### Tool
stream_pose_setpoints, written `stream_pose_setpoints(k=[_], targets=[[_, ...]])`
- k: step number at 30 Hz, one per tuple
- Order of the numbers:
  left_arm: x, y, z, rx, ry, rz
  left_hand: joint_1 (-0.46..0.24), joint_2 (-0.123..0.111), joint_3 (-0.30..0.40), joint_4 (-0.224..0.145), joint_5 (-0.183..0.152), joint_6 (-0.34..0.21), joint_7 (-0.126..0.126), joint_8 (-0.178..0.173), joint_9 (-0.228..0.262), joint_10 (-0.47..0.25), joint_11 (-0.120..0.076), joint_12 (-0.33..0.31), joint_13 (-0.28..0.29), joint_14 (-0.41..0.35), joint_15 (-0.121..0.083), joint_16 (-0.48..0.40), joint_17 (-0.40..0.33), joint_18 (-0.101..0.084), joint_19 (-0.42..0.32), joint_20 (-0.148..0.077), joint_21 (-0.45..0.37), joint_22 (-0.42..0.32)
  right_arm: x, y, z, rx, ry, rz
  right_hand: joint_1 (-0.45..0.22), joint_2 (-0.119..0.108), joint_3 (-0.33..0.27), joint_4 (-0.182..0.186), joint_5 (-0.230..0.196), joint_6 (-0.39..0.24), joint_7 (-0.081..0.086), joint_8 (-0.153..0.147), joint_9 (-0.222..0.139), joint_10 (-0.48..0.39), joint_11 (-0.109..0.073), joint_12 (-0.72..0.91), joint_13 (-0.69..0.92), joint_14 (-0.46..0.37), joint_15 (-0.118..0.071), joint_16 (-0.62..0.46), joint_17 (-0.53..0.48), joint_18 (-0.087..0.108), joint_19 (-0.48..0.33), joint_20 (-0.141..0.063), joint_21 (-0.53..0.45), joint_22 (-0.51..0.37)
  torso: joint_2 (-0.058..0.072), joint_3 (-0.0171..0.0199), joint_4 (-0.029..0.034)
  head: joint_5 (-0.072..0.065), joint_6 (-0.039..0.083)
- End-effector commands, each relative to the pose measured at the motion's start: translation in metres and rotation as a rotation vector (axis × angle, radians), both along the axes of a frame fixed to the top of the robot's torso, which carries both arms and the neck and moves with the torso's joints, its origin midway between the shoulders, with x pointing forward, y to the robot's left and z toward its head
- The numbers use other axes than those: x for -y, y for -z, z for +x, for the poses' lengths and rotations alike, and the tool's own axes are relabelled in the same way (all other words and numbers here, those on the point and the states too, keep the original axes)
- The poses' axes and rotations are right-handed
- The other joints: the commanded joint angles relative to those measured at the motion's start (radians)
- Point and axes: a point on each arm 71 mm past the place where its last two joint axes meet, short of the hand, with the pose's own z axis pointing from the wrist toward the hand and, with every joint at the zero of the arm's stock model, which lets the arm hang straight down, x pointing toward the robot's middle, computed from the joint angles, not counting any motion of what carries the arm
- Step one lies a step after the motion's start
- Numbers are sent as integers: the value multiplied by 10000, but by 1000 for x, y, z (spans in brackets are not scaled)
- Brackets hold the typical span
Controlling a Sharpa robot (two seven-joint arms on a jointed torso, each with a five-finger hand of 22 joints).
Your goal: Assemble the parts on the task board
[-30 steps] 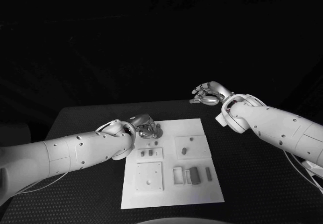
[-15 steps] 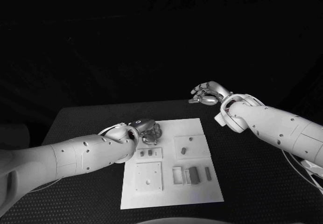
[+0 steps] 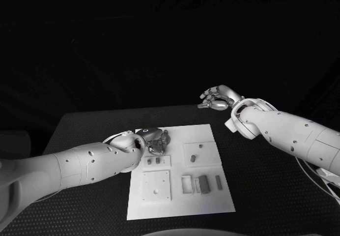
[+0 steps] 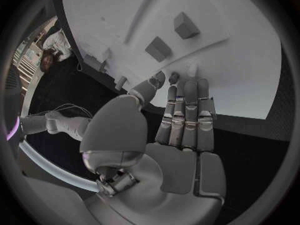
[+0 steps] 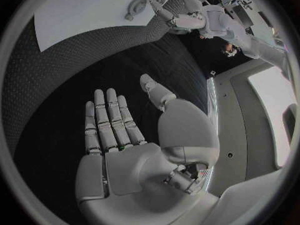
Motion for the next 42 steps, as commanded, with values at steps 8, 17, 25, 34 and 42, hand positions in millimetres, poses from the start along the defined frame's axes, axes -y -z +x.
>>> stream_pose_setpoints(k=[8, 17, 25, 34, 42], targets=[[4, 6, -1, -156, 256, 248, 100, 93, 68, -7, -17, -159, 42, -166, -92, -184, 127, -299, -161, 33, 64, 7, 63, 84, 85, 38, -107, 47, -2, 0, -1, 4, -196, 15, -115, 21, 6, 46, -44, -67, 438, 43, -19, 12, 45, 35, -14, 12, 36, -60, 19, -170, 14, -30, -50, 17, 3, -2, -4, -22, -5], [5, 11, -1, -295, 252, 346, 154, 308, 152, 34, -10, -142, 68, -169, -116, -121, 99, -362, -214, 178, 32, 65, 123, 132, 216, 23, -79, 99, -4, 0, -1, 0, -231, 26, -117, 22, 5, 45, -44, -68, 439, 44, -21, 11, 45, 37, -18, 13, 36, -65, 25, -170, 16, -29, -57, 23, -4, 2, 0, -41, -17], [5, 12, -1, -335, 225, 378, 283, 576, 335, 35, -10, 115, 53, -59, -108, 219, -2, -343, -248, 461, -70, 122, 185, 174, 455, -59, -7, 197, -3, 0, -1, 2, -228, 25, -119, 21, 4, 45, -44, -68, 439, 45, -23, 11, 46, 38, -21, 14, 36, -68, 29, -170, 18, -29, -61, 27, -1, 4, 0, -56, -22], [5, 12, -2, -237, 301, 620, 696, 689, 783, -52, -44, 826, -191, 256, -3, 1161, -359, -212, -245, 1232, -418, 327, 363, 204, 1153, -356, 247, 469, -3, 0, -2, 1, -228, 24, -122, 20, 3, 45, -44, -68, 439, 47, -24, 11, 46, 40, -25, 14, 36, -72, 34, -170, 20, -29, -67, 33, -2, 8, 7, -64, -40], [4, 11, -1, -11, 258, 513, 880, 747, 857, -88, -49, 1100, -320, 372, 79, 1510, -500, -191, -228, 1520, -557, 412, 452, 197, 1425, -498, 350, 620, -3, -1, -2, 8, -223, 24, -126, 18, 1, 46, -44, -69, 439, 48, -25, 11, 46, 41, -27, 14, 36, -76, 37, -170, 21, -29, -71, 36, -3, -1, 9, -74, -46]])
